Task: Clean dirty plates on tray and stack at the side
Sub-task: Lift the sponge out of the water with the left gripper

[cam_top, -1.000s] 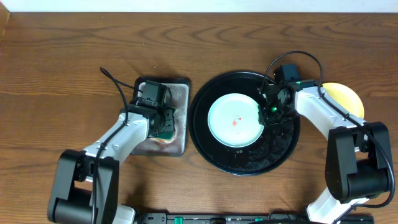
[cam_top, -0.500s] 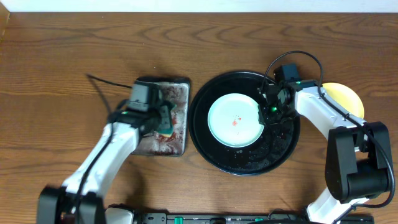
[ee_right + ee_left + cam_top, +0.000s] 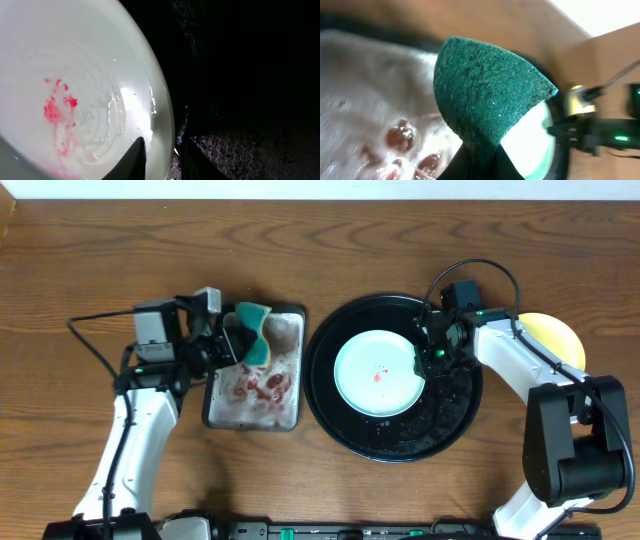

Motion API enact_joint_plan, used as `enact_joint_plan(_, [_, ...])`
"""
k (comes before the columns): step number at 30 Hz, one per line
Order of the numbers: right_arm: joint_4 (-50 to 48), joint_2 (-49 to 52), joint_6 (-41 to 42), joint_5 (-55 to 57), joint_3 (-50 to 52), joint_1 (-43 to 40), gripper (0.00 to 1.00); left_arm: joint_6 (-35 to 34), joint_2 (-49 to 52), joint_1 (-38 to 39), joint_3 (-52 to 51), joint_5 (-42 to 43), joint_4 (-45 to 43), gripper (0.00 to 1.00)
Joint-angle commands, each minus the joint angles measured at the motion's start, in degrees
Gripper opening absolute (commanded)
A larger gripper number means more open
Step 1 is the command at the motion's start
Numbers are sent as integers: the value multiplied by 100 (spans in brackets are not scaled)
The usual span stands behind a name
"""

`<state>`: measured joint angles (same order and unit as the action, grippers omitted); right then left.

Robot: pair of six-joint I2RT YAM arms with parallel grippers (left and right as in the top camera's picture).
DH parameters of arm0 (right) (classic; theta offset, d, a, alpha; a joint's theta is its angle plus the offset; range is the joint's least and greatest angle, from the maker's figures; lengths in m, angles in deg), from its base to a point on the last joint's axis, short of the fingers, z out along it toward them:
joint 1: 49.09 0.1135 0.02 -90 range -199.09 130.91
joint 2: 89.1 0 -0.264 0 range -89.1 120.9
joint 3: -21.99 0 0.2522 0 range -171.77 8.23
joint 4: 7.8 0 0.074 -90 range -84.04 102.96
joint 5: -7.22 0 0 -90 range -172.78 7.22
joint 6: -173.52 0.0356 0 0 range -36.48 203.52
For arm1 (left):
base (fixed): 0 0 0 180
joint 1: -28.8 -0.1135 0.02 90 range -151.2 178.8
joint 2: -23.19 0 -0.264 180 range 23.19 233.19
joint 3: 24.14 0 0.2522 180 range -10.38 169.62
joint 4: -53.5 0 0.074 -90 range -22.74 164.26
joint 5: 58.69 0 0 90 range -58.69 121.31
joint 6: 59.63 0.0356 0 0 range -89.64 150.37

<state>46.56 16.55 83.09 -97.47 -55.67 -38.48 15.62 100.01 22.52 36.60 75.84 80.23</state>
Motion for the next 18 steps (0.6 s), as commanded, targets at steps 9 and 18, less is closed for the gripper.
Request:
enact_joint_plan(9, [-444, -22, 85, -13, 413, -2, 2, 127, -74, -356, -13, 1384, -623, 7])
enact_joint_plan(18, [-529, -22, 85, -13, 413, -2, 1, 162, -92, -356, -13, 1611, -1895, 7])
